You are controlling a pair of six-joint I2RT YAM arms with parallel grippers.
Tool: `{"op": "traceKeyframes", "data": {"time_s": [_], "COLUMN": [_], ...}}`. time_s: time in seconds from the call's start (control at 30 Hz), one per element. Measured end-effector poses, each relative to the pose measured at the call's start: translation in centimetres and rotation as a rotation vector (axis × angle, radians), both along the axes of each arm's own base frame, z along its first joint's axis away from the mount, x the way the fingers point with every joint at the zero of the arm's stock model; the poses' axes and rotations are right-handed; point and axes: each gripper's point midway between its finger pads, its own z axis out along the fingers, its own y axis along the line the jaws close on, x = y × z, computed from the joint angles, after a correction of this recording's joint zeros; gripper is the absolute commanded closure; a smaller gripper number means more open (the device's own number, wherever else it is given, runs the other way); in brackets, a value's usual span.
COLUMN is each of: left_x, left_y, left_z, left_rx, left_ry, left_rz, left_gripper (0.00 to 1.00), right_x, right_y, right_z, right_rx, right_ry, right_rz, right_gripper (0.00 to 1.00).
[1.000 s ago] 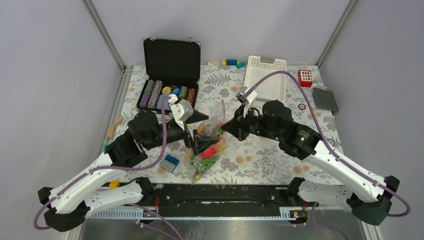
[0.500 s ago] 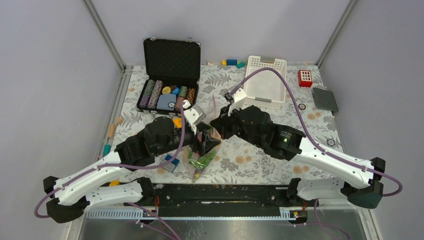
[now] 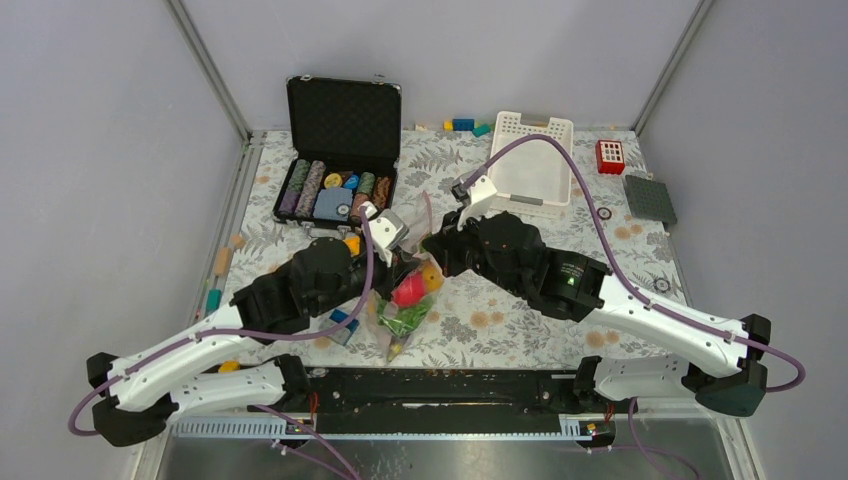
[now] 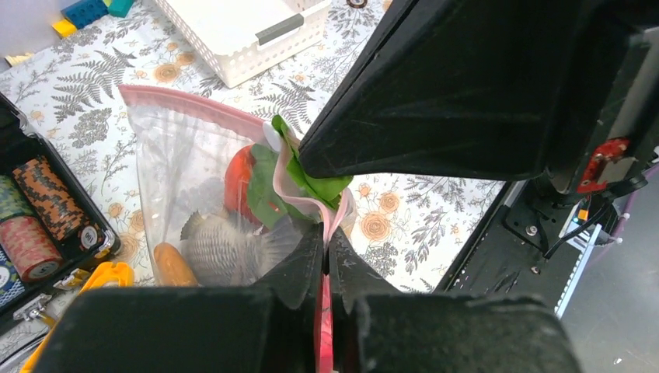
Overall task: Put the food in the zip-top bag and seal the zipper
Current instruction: Unzip the zipper food storage bag at the center of the board.
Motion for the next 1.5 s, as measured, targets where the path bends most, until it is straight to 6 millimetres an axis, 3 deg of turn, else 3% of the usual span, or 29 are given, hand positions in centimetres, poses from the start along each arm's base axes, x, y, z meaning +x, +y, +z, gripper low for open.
{"op": "traceKeyframes", "data": {"time_s": [0.17, 0.27, 0.37, 0.47, 0.63, 0.77, 0.93, 1.17, 1.37, 1.5], "left_x": [-0.6, -1.9, -3.4, -5.0, -7.2, -7.5, -7.4, -7.8, -8.0, -7.9], "left_y": [0.3, 0.4, 0.3, -0.2, -1.1, -1.3, -1.2, -0.2, 0.1, 0.2], "left_z": [-0.2, -0.2, -0.1, 0.0, -0.6, -0.8, -0.6, 0.1, 0.5, 0.5], "left_rx": [-0.014, -0.038, -0.036, -0.024, -0.003, 0.010, 0.013, 0.006, 0.000, 0.002], "left_ry": [-0.047, -0.099, -0.148, -0.186, -0.196, -0.211, -0.227, -0.274, -0.299, -0.305], "left_rz": [-0.045, -0.127, -0.228, -0.350, -0.516, -0.547, -0.547, -0.552, -0.552, -0.550], "left_gripper": [1.00, 1.00, 1.00, 1.00, 1.00, 1.00, 1.00, 1.00, 1.00, 1.00], "right_x": [-0.5, -1.5, -3.0, -3.8, -5.1, -6.6, -8.7, -9.1, -8.3, -8.8], "right_y": [0.3, 0.6, 0.2, -1.5, -5.4, -8.9, -10.6, -8.2, -4.3, -3.7], "right_z": [0.0, 0.4, 0.7, 1.6, 5.8, 6.4, 3.0, -4.0, -6.2, -6.2], "right_rx": [-0.013, -0.029, -0.076, -0.158, -0.238, -0.300, -0.359, -0.473, -0.496, -0.477], "right_ry": [-0.014, -0.044, -0.095, -0.169, -0.348, -0.475, -0.521, -0.432, -0.356, -0.348], "right_rz": [0.050, 0.131, 0.240, 0.304, 0.377, 0.440, 0.567, 0.720, 0.776, 0.809], "right_gripper": [0.88, 0.64, 0.46, 0.31, 0.18, 0.17, 0.18, 0.18, 0.22, 0.38]}}
